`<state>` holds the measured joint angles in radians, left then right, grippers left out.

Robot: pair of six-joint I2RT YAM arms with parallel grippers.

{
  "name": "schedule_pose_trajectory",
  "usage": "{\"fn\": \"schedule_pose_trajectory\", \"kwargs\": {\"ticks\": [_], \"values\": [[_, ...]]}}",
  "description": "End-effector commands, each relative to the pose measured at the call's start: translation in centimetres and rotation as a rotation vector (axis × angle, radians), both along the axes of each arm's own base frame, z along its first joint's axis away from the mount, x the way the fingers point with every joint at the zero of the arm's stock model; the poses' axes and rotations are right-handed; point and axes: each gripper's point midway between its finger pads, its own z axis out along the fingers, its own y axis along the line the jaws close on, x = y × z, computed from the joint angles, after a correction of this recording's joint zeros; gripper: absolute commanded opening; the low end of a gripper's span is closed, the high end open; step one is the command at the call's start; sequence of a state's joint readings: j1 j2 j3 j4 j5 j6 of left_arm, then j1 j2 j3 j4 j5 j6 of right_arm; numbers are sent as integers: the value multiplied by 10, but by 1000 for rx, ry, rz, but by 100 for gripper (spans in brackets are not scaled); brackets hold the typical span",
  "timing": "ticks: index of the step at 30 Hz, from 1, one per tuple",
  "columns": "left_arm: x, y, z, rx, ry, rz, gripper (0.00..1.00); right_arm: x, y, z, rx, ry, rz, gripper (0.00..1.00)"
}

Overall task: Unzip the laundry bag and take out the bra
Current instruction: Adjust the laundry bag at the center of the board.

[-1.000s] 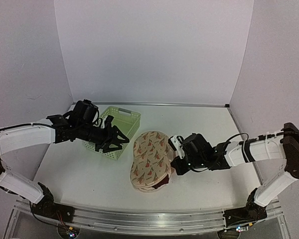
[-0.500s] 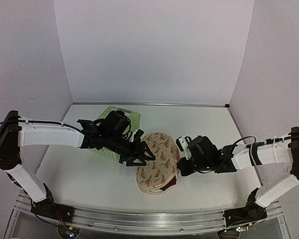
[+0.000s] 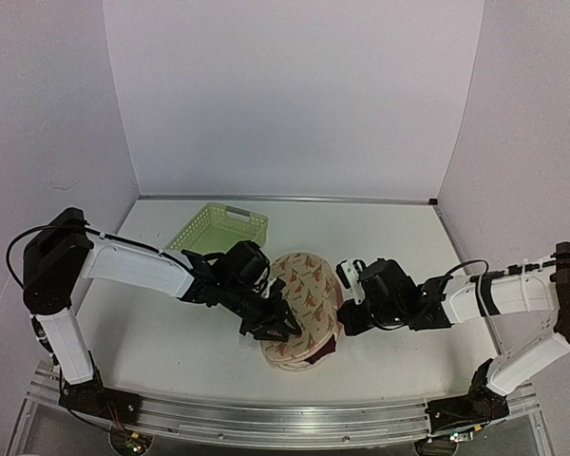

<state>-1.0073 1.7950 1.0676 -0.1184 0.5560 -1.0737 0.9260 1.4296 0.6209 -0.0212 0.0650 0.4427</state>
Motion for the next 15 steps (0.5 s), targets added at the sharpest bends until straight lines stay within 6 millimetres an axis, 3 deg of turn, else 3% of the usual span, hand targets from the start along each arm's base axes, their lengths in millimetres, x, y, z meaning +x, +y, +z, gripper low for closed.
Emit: {"fn": "schedule_pose_trajectory", "kwargs": {"ticks": [1,7,15], "values": [[-1,2,-24,36,7,0,33,2,8,27,88,-51,7,0],[17,29,-51,179,-33,55,29,-13,3,21,87,-28,13,0],[53,62,-49,248,-94,118,28,-51,13,6,73,23,82,0]]}}
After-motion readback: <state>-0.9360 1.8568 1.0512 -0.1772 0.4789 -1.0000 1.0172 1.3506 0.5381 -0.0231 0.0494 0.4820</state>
